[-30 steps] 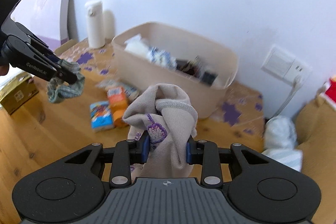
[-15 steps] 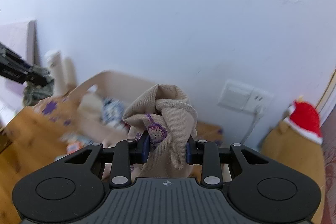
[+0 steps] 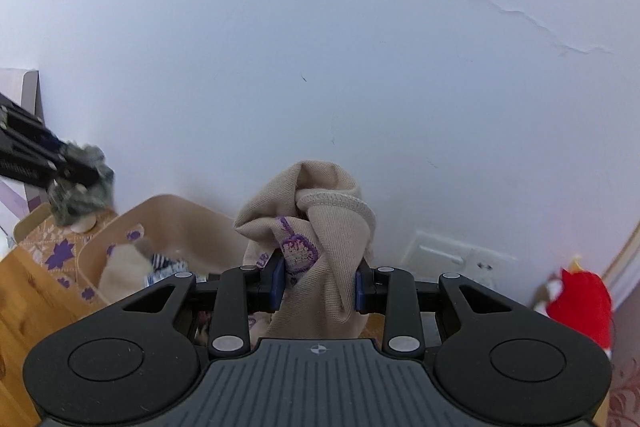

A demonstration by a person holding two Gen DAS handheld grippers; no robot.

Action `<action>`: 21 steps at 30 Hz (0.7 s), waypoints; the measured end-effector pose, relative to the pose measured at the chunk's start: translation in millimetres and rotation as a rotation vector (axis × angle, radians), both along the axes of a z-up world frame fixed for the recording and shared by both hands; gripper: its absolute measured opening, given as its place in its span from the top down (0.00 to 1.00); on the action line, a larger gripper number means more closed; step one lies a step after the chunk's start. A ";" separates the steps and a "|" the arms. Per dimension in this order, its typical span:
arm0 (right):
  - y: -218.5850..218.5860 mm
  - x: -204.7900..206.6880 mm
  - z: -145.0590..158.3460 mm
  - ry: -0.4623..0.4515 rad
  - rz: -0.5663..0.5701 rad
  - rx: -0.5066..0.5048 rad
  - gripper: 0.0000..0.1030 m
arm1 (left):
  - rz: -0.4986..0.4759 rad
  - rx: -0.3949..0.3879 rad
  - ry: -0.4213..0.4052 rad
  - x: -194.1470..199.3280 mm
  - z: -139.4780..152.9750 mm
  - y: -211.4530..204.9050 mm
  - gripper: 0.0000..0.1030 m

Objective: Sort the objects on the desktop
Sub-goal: 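Lift both cloths over the basket and release them inside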

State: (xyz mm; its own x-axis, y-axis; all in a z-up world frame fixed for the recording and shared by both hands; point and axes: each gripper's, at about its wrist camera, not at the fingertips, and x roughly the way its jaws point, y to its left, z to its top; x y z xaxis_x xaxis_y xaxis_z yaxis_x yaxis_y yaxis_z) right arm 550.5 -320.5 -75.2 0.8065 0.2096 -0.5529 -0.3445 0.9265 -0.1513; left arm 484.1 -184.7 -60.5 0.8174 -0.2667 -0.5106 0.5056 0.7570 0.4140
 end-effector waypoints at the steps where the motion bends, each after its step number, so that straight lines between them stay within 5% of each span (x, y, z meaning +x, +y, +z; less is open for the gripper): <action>1: 2.5 8.1 -0.1 -0.002 0.008 -0.003 0.70 | 0.007 0.002 0.002 4.7 -2.7 -4.4 0.76; 9: 19.7 57.6 -28.5 0.046 0.013 0.009 0.70 | 0.112 -0.016 0.051 43.2 -37.6 -16.3 0.76; 14: 34.2 77.0 -58.6 0.119 0.008 0.011 0.70 | 0.152 -0.041 0.152 64.5 -58.3 -17.0 0.76; 21: 48.9 91.3 -82.4 0.176 0.035 -0.039 0.70 | 0.170 0.009 0.193 78.4 -79.2 -25.4 0.75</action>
State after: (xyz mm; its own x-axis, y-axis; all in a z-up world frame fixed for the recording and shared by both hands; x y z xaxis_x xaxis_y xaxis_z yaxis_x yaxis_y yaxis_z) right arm 641.8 -271.6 -157.6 0.6891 0.2118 -0.6930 -0.4009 0.9081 -0.1212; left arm 562.5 -210.1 -139.7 0.7371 -0.1283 -0.6635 0.4415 0.8347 0.3291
